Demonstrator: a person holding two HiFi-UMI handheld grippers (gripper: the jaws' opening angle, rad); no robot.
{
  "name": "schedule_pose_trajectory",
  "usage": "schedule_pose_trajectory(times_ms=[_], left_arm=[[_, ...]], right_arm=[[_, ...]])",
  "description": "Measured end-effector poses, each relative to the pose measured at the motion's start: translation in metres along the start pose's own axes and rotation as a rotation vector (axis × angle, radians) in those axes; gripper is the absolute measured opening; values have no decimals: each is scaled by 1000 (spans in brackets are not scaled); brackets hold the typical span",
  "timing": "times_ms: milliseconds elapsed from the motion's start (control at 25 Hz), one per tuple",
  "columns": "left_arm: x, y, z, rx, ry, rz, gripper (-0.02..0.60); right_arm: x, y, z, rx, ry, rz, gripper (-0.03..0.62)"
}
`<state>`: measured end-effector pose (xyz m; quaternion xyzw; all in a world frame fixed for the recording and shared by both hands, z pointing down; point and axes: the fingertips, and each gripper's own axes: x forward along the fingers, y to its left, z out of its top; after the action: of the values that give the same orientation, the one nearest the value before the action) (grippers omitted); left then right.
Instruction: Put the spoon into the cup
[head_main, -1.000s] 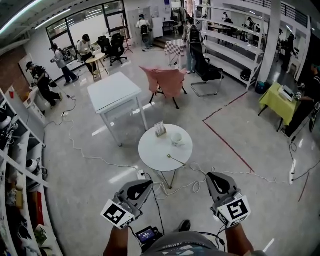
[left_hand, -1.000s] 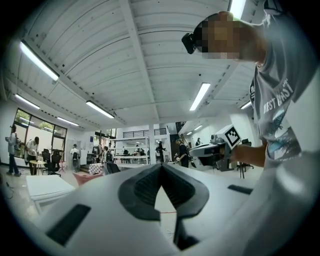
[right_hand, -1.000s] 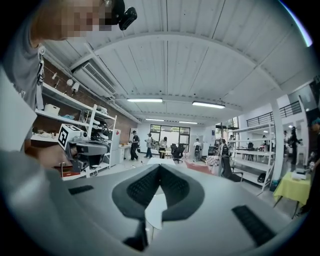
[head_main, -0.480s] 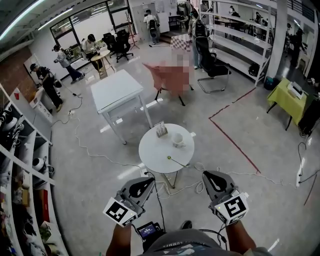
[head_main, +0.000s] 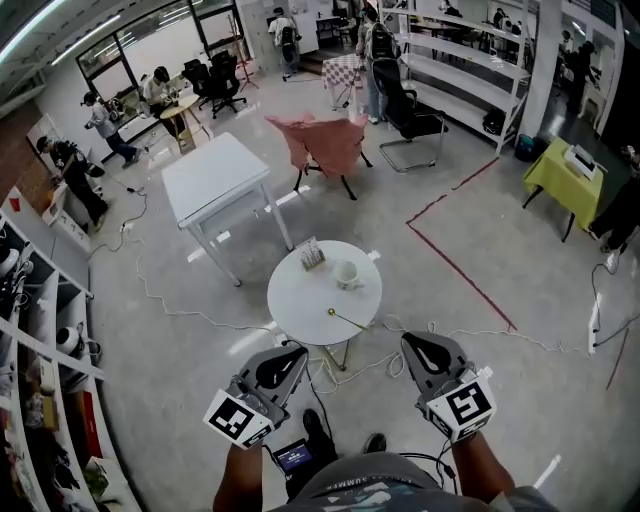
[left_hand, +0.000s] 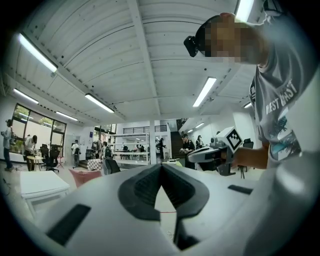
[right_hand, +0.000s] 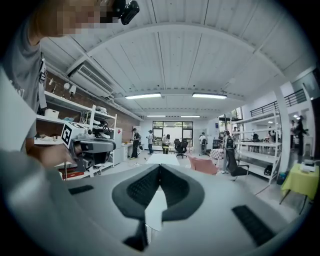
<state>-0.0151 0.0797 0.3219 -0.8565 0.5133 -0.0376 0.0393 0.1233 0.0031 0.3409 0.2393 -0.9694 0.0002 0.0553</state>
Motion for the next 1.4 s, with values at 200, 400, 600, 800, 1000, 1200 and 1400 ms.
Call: schedule_pose_trajectory(times_ms=[200, 400, 600, 800, 1000, 1200, 1400], left_arm=[[3, 26, -14, -5, -10, -72, 0], [4, 64, -27, -11, -10, -135, 0], [7, 99, -27, -15, -23, -194, 0], [11, 120, -26, -22, -46, -248, 0], [7, 138, -29, -23, -71, -270, 0], [5, 148, -34, -49, -73, -267, 0], [14, 151, -36, -55, -54, -256, 0]], right_arm=[[19, -4, -9, 8, 37, -83, 2], [44, -6, -5, -31, 23, -153, 2], [70, 0, -3, 23, 67, -215, 2], [88, 0, 3, 9, 76, -268, 3], [100, 2, 1, 6, 91, -307, 2], [108, 3, 3, -2, 102, -314, 2], [113, -9, -3, 26, 106, -303, 2]])
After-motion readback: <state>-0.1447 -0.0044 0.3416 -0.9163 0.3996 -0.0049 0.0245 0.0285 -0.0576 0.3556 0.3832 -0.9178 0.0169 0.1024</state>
